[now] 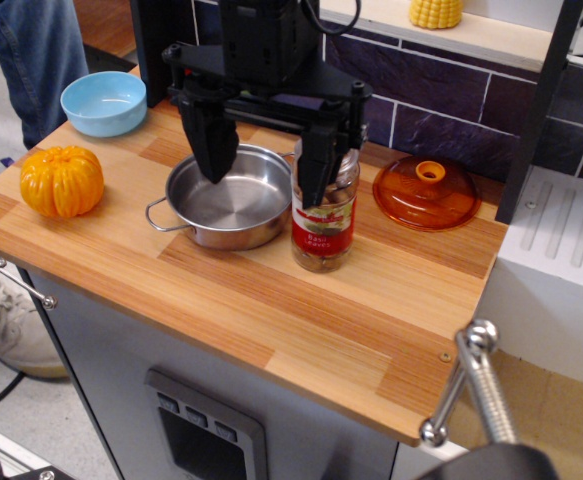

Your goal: Pour almonds in pot

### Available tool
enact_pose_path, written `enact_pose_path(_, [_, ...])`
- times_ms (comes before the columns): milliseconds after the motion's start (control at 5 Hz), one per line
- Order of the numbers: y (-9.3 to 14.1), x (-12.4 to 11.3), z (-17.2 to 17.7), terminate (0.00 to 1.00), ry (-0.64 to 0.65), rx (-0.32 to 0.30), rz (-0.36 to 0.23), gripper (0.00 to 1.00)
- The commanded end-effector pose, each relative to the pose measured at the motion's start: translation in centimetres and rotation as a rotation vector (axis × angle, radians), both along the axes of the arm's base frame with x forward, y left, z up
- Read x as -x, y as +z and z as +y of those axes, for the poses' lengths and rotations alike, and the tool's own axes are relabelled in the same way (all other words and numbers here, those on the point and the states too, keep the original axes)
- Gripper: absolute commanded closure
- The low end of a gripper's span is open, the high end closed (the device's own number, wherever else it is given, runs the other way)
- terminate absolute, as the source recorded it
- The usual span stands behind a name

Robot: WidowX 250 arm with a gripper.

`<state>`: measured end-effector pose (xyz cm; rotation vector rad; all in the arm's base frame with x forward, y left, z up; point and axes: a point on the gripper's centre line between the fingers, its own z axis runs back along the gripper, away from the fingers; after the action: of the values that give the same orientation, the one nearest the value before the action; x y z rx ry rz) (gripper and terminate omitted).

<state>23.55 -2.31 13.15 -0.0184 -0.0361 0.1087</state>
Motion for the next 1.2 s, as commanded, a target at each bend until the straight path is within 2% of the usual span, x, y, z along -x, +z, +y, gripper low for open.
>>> enact_pose_path(0, [0.0, 0.0, 0.0, 0.0, 0.0, 0.0, 0.0, 0.0])
enact_pose_path(400, [1.3, -2.9, -5.1, 0.0, -0.349, -0.144, 0.067, 0.0])
enact_pose_path(600, [1.2, -4.3, -7.1, 0.0, -0.61, -0.295, 0.183, 0.0])
enact_pose_path(800, [0.4, -5.5, -8.6, 0.0, -0.867, -0.486, 0.325, 0.0])
enact_pose_path(1000, [-1.3, -6.9, -9.3, 0.0, -1.086, -0.624, 0.596, 0.0])
